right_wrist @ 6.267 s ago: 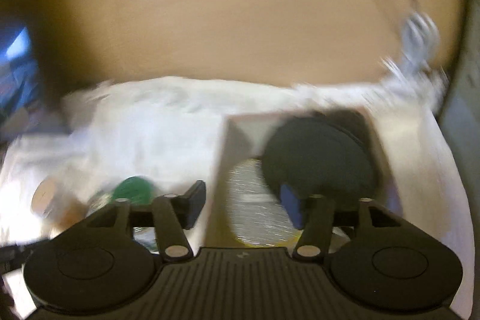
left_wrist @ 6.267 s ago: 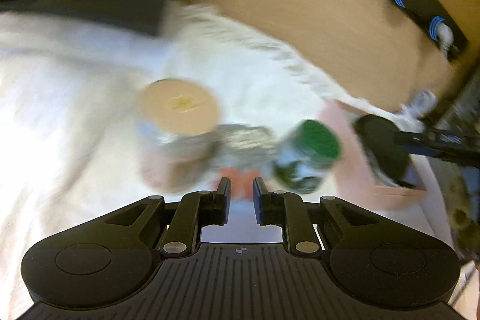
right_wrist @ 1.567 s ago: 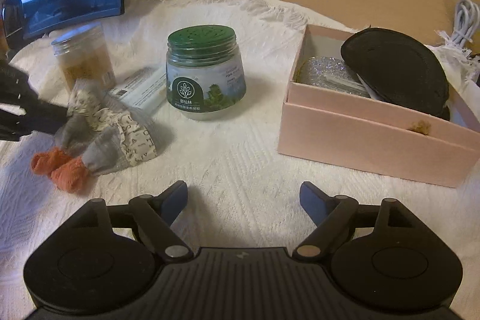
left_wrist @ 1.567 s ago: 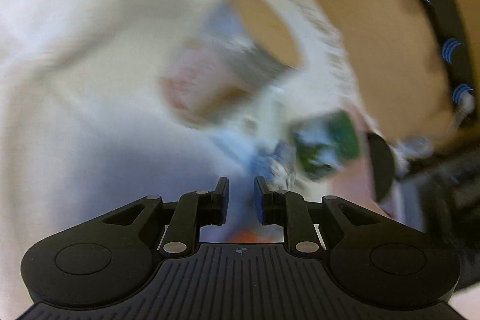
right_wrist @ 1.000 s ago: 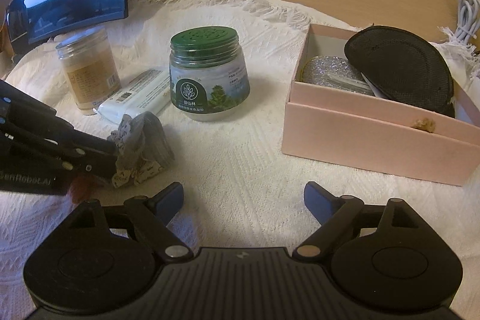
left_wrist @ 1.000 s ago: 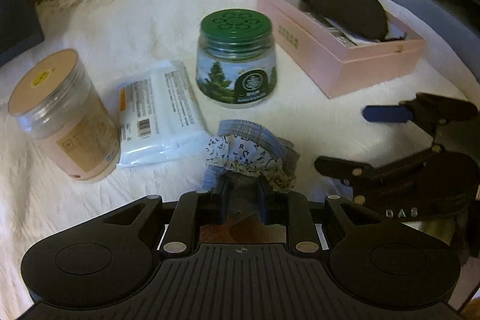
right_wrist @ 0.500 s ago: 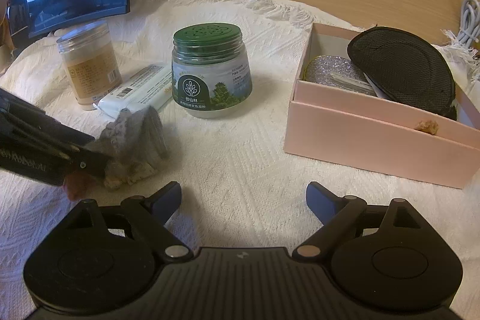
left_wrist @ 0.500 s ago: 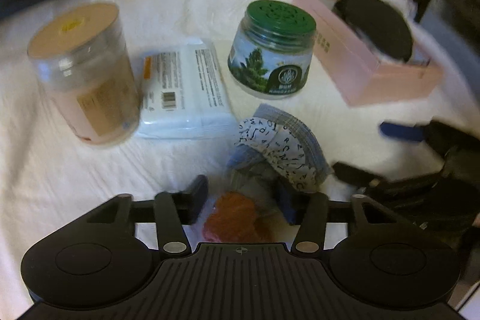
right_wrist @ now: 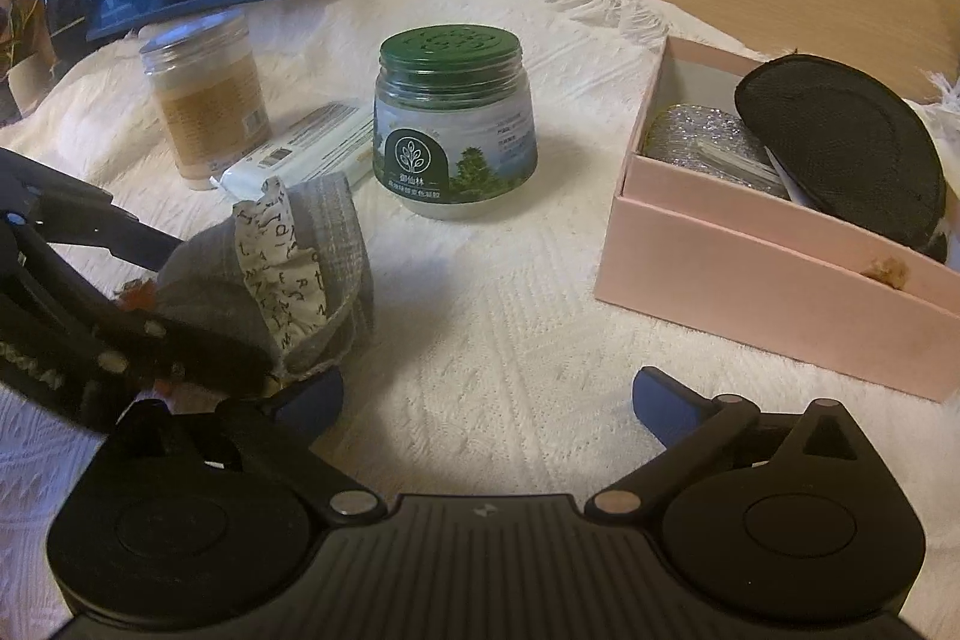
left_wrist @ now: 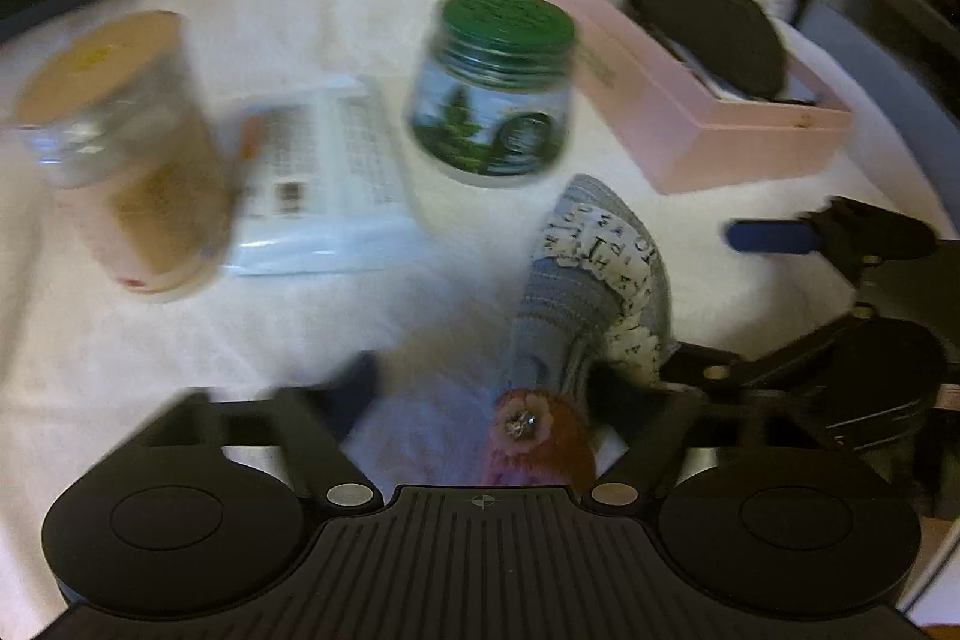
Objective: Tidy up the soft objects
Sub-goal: 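Grasp the white wipes packet with the right tool, then carry the sock with left tool into the box while right tool carries the packet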
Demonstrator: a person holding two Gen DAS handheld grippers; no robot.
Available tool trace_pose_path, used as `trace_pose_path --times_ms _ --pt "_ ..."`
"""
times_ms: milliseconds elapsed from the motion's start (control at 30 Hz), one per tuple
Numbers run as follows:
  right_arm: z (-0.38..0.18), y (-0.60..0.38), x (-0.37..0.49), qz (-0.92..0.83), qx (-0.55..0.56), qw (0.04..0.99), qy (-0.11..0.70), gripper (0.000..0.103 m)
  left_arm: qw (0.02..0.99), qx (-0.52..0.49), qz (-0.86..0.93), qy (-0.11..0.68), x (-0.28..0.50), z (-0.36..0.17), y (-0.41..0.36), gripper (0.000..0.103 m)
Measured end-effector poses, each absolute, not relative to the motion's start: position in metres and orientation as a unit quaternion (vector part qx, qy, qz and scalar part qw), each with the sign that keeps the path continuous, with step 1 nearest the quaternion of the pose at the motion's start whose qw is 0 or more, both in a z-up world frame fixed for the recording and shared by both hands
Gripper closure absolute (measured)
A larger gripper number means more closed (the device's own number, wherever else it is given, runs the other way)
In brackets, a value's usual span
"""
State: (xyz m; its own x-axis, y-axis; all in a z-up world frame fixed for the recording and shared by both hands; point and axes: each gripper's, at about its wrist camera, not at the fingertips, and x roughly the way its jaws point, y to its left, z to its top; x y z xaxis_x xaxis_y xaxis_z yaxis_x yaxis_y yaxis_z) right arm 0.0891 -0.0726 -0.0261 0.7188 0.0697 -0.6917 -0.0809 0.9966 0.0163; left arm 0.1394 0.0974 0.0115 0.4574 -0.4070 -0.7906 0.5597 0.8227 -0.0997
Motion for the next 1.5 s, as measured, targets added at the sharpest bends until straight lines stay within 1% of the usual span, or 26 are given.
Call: trace_pose_path --times_ms 33,67,100,133,267,400,500,633,700,833,933,1033,1100,1167,1333,1400,1433,1500 --pt "-0.023 -0.072 0.09 0.042 -0.01 0.925 0.378 0.009 0.85 0.067 -0.28 0.441 0.141 0.014 0.104 0.082" --pt "-0.02 -0.07 0.091 0.043 -0.011 0.924 0.38 0.012 0.847 0.031 -0.28 0.451 0.144 0.015 0.114 0.083" --pt "-0.016 -0.067 0.092 0.042 -0.015 0.925 0.378 0.013 0.849 -0.011 -0.277 0.45 0.144 0.017 0.127 0.083" --pt "-0.01 -0.062 0.092 0.039 -0.021 0.928 0.371 0.013 0.854 -0.029 -0.274 0.442 0.142 0.02 0.137 0.083" --pt "0.014 -0.033 0.109 0.042 -0.016 0.938 0.343 0.013 0.88 -0.031 -0.203 0.428 0.129 0.03 0.178 0.083" --pt "0.018 0.009 0.152 0.043 0.024 0.928 0.37 0.013 0.889 -0.052 -0.108 0.441 0.13 0.023 0.223 0.083" --pt "0.009 0.039 0.185 0.007 0.022 0.925 0.379 0.013 0.883 -0.072 -0.091 0.454 0.132 0.016 0.237 0.083" --pt "-0.009 0.061 0.215 -0.025 0.022 0.913 0.407 0.013 0.881 -0.081 -0.098 0.455 0.129 0.014 0.24 0.083" --pt "-0.013 0.063 0.22 -0.029 0.029 0.914 0.404 0.013 0.881 -0.088 -0.101 0.454 0.128 0.014 0.244 0.082" --pt "-0.017 0.061 0.219 -0.032 0.026 0.913 0.406 0.023 0.879 -0.099 -0.111 0.453 0.125 0.012 0.248 0.082" --pt "-0.017 0.053 0.204 -0.019 0.031 0.908 0.418 0.024 0.878 -0.1 -0.113 0.455 0.13 0.011 0.251 0.082" --pt "-0.017 0.055 0.181 0.001 0.022 0.903 0.428 0.023 0.878 -0.1 -0.113 0.454 0.133 0.01 0.25 0.082" --pt "-0.016 0.057 0.167 0.033 -0.001 0.9 0.434 0.021 0.879 -0.097 -0.114 0.453 0.135 0.01 0.249 0.082" --pt "-0.014 0.059 0.162 0.055 -0.022 0.896 0.441 0.021 0.88 -0.097 -0.112 0.451 0.134 0.01 0.249 0.082" --pt "-0.003 0.055 0.186 0.029 0.001 0.907 0.42 0.021 0.88 -0.092 -0.109 0.453 0.135 0.011 0.247 0.082" --pt "-0.008 0.057 0.202 0.022 0.003 0.9 0.436 0.021 0.88 -0.091 -0.108 0.454 0.135 0.011 0.247 0.082" --pt "-0.012 0.059 0.208 0.018 0.001 0.893 0.449 0.018 0.88 -0.091 -0.108 0.454 0.136 0.011 0.247 0.082" --pt "-0.015 0.063 0.211 0.017 -0.014 0.895 0.446 0.021 0.88 -0.09 -0.111 0.452 0.138 0.011 0.248 0.082"
